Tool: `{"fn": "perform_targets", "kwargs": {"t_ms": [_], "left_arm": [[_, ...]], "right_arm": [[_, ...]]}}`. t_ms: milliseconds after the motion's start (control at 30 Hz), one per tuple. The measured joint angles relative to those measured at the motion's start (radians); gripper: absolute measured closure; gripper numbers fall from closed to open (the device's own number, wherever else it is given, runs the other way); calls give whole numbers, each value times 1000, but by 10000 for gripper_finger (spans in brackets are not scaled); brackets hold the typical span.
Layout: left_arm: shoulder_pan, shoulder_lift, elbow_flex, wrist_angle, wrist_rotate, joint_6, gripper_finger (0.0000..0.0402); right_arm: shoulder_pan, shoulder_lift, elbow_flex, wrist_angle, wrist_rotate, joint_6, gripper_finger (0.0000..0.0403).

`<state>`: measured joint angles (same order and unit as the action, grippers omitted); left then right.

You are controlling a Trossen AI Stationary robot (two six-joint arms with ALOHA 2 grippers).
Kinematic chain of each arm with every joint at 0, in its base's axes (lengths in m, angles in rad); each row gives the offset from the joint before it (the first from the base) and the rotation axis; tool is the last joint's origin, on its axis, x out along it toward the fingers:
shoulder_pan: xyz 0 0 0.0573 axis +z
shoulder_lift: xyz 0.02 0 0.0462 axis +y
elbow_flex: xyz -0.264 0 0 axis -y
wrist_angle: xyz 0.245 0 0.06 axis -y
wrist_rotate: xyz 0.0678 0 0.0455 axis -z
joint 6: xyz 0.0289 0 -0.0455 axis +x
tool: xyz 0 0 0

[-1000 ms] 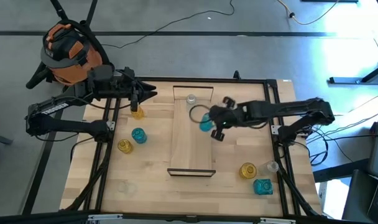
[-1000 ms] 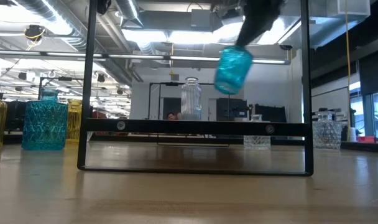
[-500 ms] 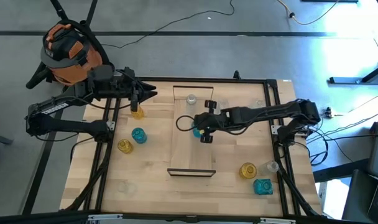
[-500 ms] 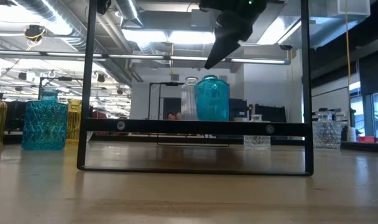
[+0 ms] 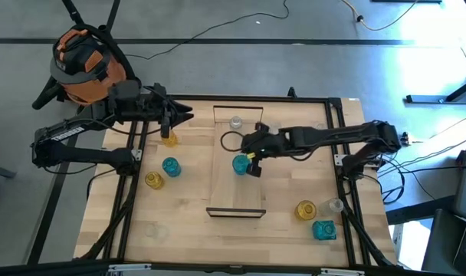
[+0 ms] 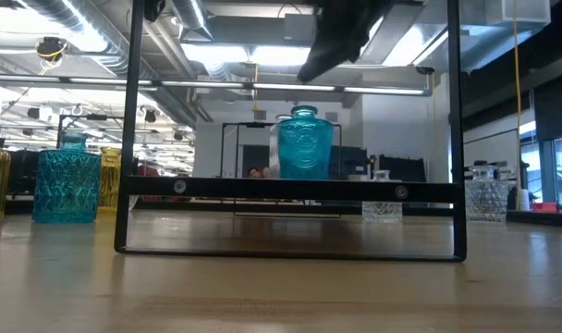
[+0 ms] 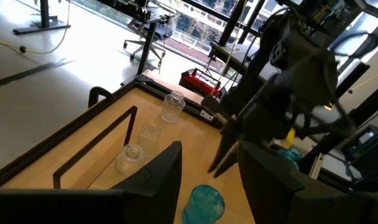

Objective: Sort vases onto shelf
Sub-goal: Put the blue vase on the shelf

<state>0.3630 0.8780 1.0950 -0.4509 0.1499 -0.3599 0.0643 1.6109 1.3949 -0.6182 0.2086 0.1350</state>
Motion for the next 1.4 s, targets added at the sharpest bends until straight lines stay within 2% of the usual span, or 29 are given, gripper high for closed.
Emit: {"fn": "perform_targets", "kwargs": {"t_ms": [133, 267, 400, 500, 633, 833, 1200, 1400], "left_arm": [[0, 0, 0, -79, 2, 0, 253], [0, 2, -1, -181, 7, 0, 253], [3, 35, -53, -202, 202, -71, 253], [-6, 72, -127, -195, 260, -135, 253], [-30, 134, -259, -134, 246, -189, 253], [-31, 215, -413, 197, 360, -308, 253], [-37, 423, -431, 419, 375, -349, 253], [-37, 515, -432, 484, 339, -396, 253]], "right_arm": [[-3, -50, 0, -89, -140, 203, 403], [-6, -41, -13, -160, -301, 313, 403], [-7, 4, -56, -131, -390, 441, 403], [-14, 45, -78, -122, -404, 537, 403], [-29, 84, -103, -65, -402, 607, 403], [-64, 110, -109, 53, -465, 668, 403], [-126, 111, -109, 84, -408, 698, 403], [-153, 111, -109, 94, -402, 698, 403]]}}
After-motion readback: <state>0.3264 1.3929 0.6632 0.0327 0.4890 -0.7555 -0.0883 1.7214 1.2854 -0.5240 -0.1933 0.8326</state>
